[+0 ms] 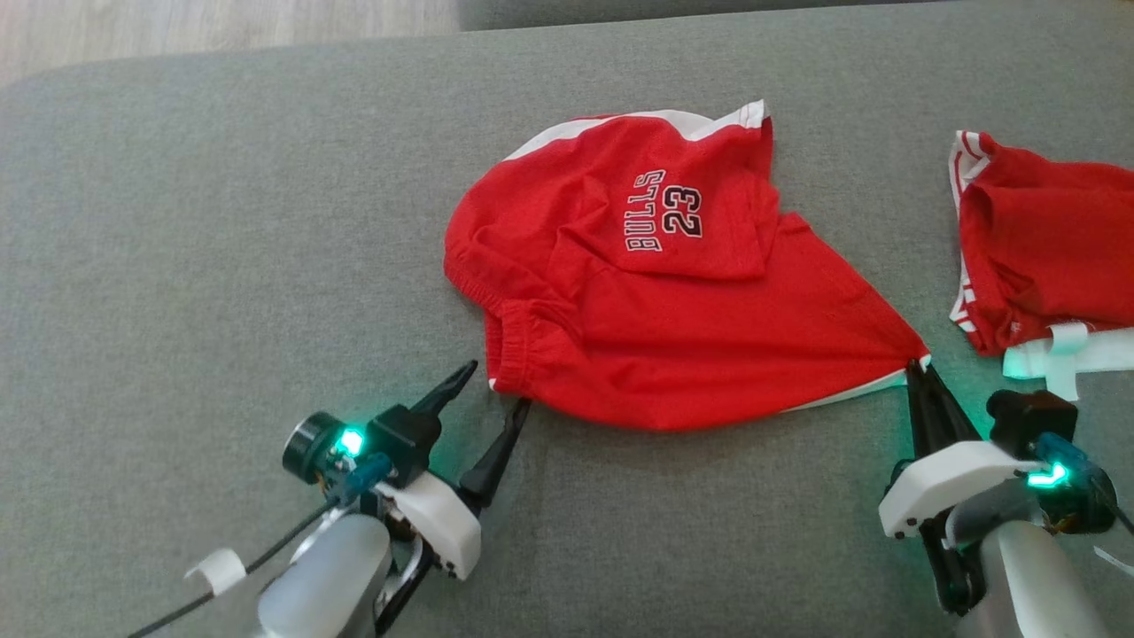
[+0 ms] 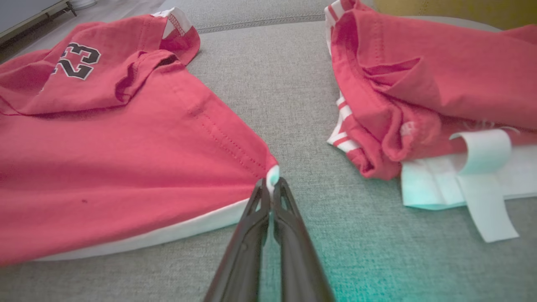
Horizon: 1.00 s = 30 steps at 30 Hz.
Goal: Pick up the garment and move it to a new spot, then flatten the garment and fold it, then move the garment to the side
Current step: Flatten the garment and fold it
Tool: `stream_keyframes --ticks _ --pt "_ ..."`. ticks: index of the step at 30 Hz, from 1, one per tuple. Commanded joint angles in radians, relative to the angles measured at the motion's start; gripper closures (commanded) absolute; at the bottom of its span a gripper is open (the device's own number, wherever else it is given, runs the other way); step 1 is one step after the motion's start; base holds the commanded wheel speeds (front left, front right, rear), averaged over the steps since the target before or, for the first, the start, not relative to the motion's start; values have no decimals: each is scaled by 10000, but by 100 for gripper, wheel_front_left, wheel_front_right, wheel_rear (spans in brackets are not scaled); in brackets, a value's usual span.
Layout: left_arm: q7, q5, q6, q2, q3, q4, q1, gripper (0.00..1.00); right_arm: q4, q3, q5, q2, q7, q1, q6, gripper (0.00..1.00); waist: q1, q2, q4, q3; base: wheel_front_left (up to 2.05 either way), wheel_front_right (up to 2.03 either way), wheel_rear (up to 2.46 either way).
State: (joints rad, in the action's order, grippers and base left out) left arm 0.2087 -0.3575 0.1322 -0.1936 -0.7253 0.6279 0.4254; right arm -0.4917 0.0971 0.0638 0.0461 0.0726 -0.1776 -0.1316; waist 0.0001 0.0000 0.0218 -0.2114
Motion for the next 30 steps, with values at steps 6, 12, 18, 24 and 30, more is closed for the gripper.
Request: stream_keyframes --ticks 6,12,18,24,30 --pt "299 -338 -17 -144 -303 301 742 0 374 -346 84 41 -33 -277 9 100 -1 0 -113 -18 0 0 0" --pt "422 -788 -16 -151 -958 439 1014 0 406 -389 99 41 -58 -270 9 100 -1 0 -129 -30 0 0 0" --pt "490 -1206 -16 -274 -1537 402 1192 100 383 -406 94 41 -72 -277 9 100 -1 0 -85 4 0 0 0" --pt "522 -1436 -16 -452 -1684 267 1273 100 353 -373 91 41 -84 -277 9 100 -1 0 15 117 0 0 0" --pt "527 -1569 -16 -883 -1773 -248 1196 100 514 -400 236 41 -122 -458 9 100 -1 0 135 392 0 0 0"
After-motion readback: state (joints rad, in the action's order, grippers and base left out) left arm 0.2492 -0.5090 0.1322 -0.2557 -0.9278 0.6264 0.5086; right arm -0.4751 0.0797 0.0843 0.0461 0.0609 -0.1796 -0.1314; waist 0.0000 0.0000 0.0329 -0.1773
